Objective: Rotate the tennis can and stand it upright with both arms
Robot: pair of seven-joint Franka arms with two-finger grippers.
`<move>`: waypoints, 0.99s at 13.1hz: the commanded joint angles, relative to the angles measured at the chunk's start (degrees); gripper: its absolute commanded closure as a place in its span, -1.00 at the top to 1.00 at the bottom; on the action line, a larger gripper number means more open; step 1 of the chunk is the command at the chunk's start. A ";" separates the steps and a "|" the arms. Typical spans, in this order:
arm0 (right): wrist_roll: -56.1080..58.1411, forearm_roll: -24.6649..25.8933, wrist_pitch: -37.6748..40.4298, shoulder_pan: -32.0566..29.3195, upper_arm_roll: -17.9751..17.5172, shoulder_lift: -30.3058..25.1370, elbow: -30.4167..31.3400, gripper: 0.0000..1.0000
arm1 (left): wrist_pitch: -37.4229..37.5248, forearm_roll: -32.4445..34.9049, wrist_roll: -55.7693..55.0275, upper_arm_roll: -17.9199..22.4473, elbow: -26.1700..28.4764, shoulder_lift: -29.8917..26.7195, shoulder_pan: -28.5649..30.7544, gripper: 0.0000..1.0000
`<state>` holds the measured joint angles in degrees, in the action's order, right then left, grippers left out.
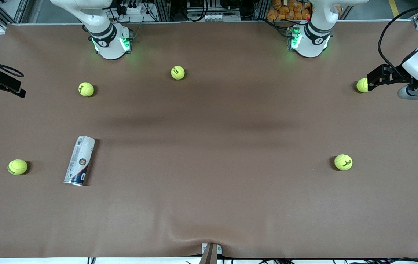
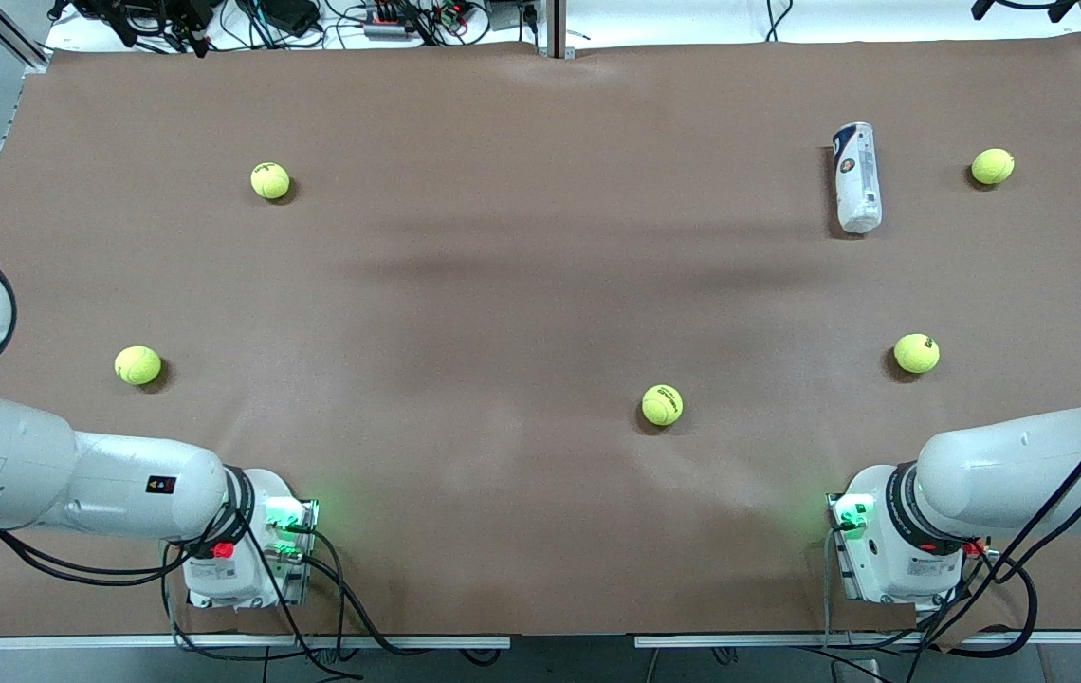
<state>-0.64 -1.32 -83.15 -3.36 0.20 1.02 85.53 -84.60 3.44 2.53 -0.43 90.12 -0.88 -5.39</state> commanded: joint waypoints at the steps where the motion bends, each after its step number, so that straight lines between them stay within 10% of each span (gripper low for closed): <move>1: -0.77 0.35 0.53 0.11 -0.20 0.30 -0.63 1.00 | 0.14 0.43 -0.07 1.21 0.14 -0.79 -0.76 1.00; 13: -0.77 0.26 0.53 0.28 -0.20 0.82 -0.63 1.00 | 0.05 -0.80 -0.51 2.10 -1.44 0.26 -0.06 1.00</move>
<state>-0.64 -1.31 -83.11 -3.35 0.16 1.34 85.53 -84.61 3.36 2.46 1.39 89.31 -0.87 -5.43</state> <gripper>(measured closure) 0.000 0.000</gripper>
